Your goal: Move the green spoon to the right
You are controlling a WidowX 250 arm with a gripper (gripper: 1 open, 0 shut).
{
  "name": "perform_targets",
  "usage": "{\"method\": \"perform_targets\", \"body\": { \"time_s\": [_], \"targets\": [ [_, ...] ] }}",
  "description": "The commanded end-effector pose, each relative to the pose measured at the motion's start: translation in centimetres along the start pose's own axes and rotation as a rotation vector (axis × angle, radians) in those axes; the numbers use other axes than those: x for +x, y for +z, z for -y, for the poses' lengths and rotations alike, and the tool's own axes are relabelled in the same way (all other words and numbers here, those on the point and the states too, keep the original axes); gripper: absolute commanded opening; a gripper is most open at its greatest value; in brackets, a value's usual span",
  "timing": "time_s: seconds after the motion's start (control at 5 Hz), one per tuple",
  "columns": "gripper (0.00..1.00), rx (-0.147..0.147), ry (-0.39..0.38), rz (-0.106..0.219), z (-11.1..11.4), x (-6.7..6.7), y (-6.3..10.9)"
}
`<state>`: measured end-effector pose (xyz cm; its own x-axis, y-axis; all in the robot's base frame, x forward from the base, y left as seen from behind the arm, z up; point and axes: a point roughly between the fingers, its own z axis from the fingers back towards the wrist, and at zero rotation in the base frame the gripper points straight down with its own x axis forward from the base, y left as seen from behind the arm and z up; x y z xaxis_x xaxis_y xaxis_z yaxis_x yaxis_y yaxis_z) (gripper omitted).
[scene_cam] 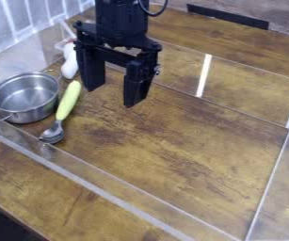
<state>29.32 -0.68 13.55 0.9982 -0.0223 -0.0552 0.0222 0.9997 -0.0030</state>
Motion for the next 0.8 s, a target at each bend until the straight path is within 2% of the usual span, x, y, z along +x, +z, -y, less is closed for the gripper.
{"method": "perform_targets", "body": {
  "time_s": [0.0, 0.2, 0.4, 0.6],
  "targets": [
    [1.00, 0.007, -0.059, -0.027, -0.6, 0.0, -0.6],
    [1.00, 0.019, -0.065, -0.010, -2.6, 0.6, -0.5],
    [1.00, 0.035, 0.019, 0.046, -5.8, 0.7, -0.2],
    [1.00, 0.048, 0.068, 0.088, -8.9, 0.2, -0.5]
  ]
}}
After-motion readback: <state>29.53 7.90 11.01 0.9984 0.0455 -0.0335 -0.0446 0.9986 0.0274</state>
